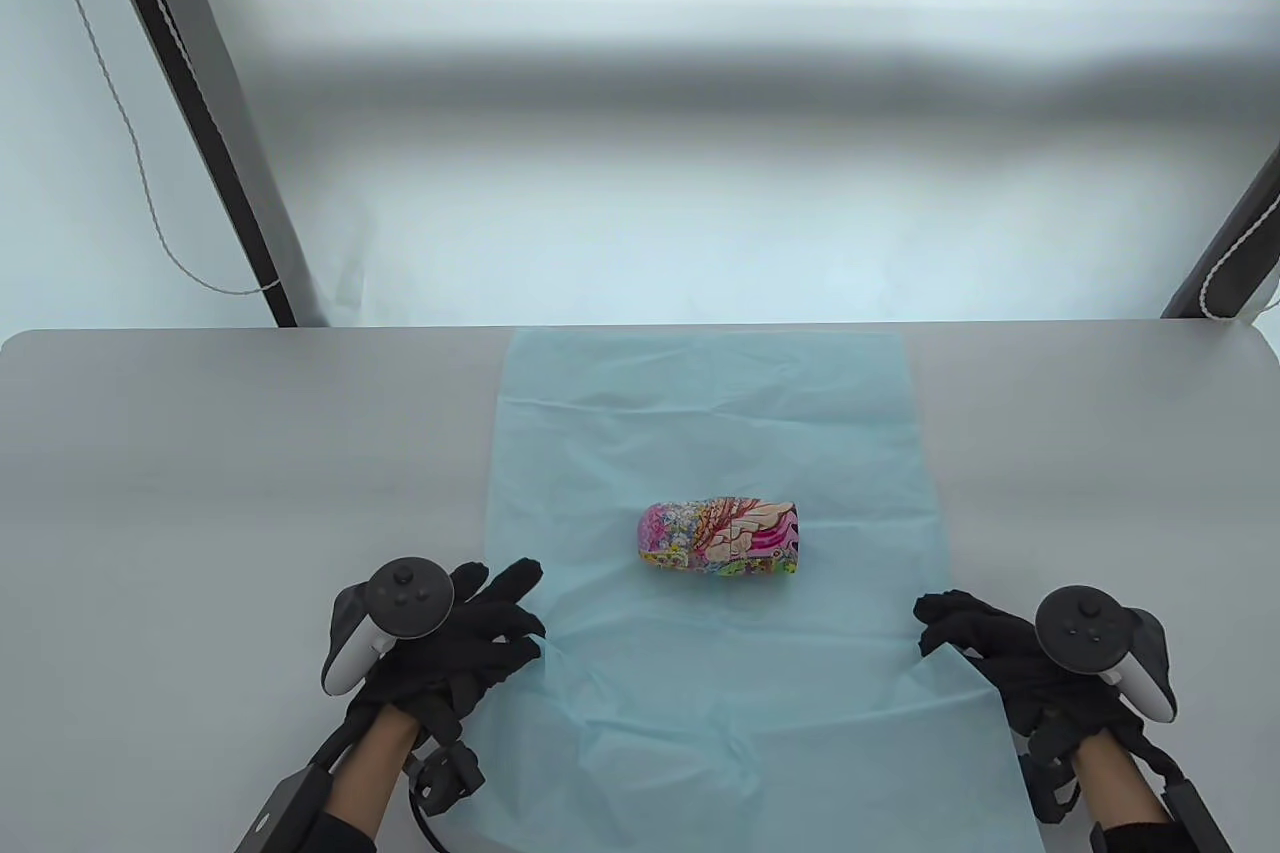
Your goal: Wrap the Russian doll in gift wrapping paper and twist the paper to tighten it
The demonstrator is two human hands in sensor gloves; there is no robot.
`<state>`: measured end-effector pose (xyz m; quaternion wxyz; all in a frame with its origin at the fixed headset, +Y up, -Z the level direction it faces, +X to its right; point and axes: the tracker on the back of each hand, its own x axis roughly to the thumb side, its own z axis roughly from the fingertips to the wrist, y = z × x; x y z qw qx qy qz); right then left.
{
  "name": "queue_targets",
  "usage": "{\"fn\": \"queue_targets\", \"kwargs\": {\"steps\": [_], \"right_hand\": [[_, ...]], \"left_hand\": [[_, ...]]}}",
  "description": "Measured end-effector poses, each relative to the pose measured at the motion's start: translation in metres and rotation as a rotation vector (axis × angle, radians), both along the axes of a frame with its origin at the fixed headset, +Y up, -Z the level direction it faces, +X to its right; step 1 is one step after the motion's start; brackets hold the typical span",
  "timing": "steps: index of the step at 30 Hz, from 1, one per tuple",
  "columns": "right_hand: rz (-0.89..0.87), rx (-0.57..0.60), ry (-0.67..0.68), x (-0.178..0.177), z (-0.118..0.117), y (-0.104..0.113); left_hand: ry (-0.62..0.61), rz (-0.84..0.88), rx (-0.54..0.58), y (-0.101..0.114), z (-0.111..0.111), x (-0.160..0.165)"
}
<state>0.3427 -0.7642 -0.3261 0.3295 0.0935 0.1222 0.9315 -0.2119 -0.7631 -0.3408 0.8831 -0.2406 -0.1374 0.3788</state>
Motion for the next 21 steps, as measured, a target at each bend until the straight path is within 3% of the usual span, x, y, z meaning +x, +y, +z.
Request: {"fn": "queue_targets", "kwargs": {"steps": [6, 21], "right_hand": [[-0.018, -0.107, 0.057, -0.0028, -0.0031, -0.0025], [-0.049, -0.203, 0.102, -0.0025, -0.0043, -0.0007]], "left_hand": [[-0.022, -0.043, -0.038, -0.0037, -0.0007, 0.0044], [-0.041, -0.001, -0.091, -0.006, 0.0021, 0.0009]]}}
